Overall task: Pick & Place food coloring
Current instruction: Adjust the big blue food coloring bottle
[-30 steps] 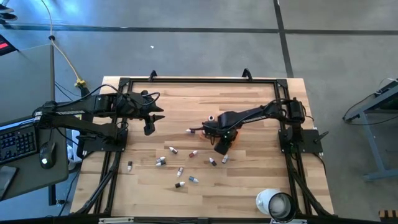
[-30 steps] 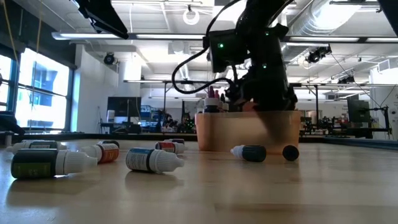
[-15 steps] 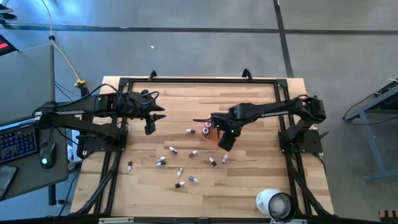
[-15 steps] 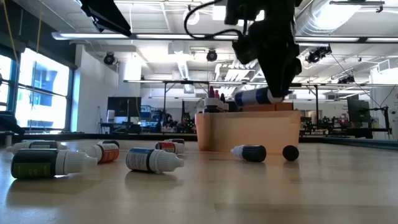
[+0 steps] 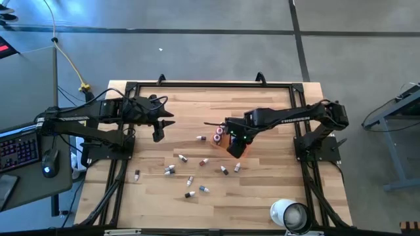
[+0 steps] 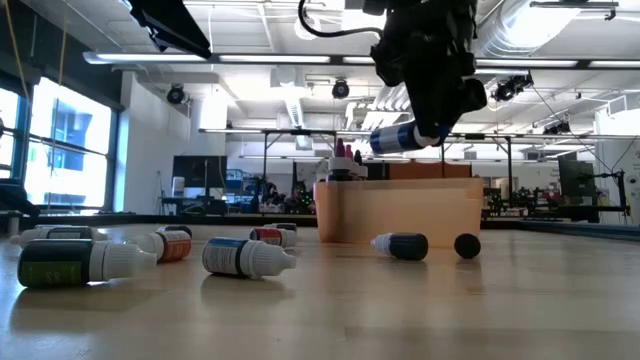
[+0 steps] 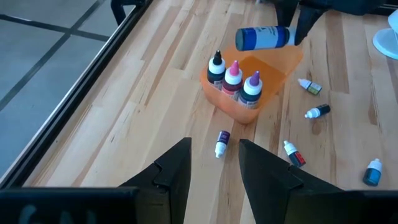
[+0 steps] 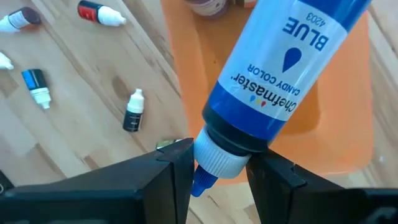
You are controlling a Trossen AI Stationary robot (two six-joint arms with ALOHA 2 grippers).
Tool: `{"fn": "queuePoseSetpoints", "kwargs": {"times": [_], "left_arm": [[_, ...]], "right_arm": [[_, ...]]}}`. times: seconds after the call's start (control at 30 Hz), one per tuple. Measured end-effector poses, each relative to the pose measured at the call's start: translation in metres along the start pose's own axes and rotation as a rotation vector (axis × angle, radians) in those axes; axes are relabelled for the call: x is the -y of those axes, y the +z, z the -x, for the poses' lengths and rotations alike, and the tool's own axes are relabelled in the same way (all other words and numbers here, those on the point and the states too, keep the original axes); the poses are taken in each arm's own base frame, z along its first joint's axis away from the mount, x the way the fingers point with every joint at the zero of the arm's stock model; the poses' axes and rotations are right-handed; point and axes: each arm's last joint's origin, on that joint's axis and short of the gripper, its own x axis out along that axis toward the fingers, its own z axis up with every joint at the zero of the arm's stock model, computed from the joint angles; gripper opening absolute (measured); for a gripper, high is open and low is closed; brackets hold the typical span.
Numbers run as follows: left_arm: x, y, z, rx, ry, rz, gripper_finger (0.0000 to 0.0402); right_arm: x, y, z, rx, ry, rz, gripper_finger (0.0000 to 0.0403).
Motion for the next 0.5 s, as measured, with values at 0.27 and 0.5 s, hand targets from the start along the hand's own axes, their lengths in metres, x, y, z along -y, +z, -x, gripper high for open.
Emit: {"fn": "queuePoseSetpoints", "kwargs": {"times": [0.27,0.5], "left_arm": [[0.0000,0.0000,0.0000,0.000,0.000,0.000,0.0131],[0.0000,0.0000,0.0000,0.000,0.000,0.000,0.0131]], "right_arm": [[0.0015,-0.0003,0.0004,-0.082,0.080,-0.035,0.0124],[0.0086,0.0070,0.0030,-0.174,0.212,-0.163,0.0124]]}}
